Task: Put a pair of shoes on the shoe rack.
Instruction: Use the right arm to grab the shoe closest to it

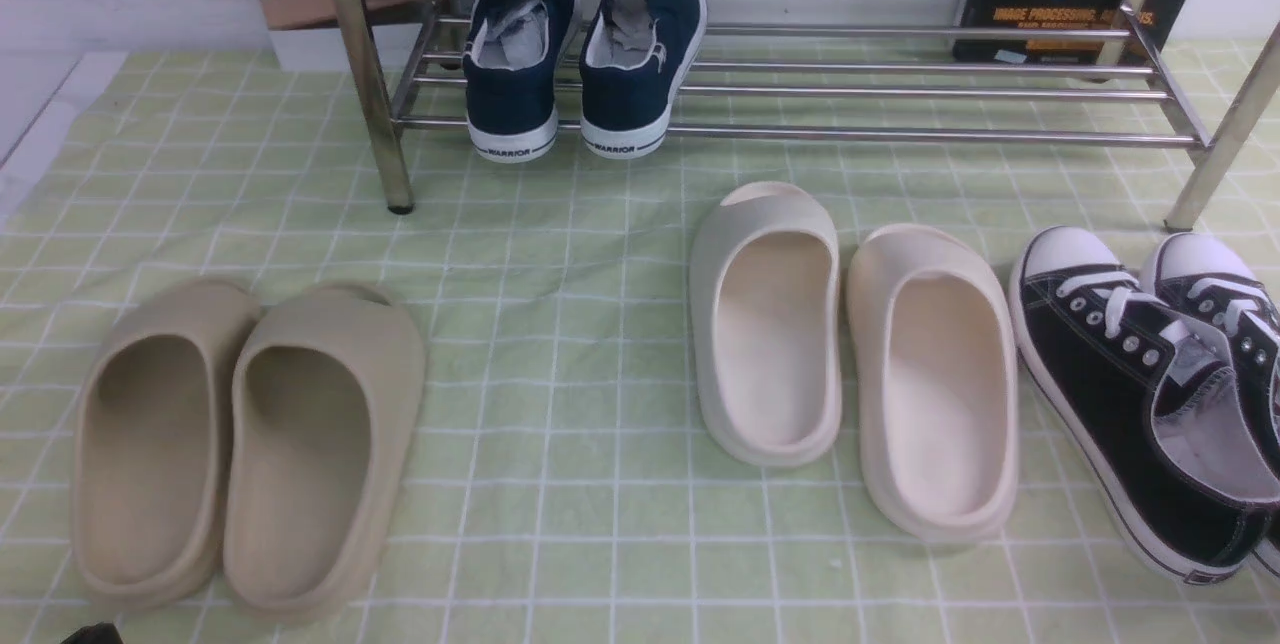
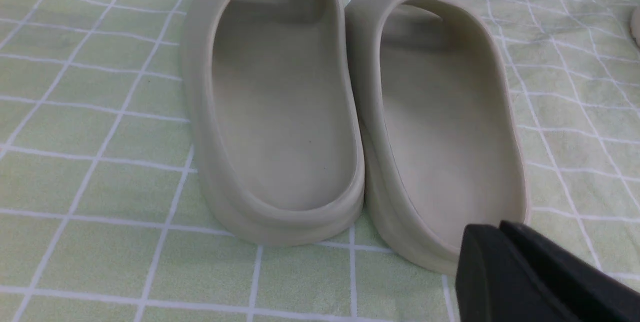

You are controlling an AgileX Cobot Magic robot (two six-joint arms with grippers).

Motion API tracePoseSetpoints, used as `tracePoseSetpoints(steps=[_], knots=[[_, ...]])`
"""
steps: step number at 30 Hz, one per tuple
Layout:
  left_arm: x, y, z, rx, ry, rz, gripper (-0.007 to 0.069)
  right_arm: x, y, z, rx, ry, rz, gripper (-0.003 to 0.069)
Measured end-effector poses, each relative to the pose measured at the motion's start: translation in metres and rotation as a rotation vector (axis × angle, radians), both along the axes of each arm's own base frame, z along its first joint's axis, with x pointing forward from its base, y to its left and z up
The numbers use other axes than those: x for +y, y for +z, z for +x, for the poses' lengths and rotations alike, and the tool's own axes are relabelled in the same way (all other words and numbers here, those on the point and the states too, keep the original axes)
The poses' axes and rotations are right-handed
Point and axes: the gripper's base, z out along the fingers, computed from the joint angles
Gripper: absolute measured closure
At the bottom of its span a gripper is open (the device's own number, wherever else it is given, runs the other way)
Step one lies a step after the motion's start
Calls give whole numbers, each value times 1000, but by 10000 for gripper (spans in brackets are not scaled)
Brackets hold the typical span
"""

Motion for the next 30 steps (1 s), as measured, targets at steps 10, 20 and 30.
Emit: tracePoseSetpoints(steps=[10, 20, 30], knots=[[0, 0, 0, 0, 0, 0, 572, 0, 0, 0, 0, 0, 4, 420], [0, 0, 0, 0, 0, 0, 567, 6, 0, 0, -14, 3, 215, 420], [0, 0, 0, 0, 0, 0, 559, 24, 3, 1, -17, -24, 984, 420]])
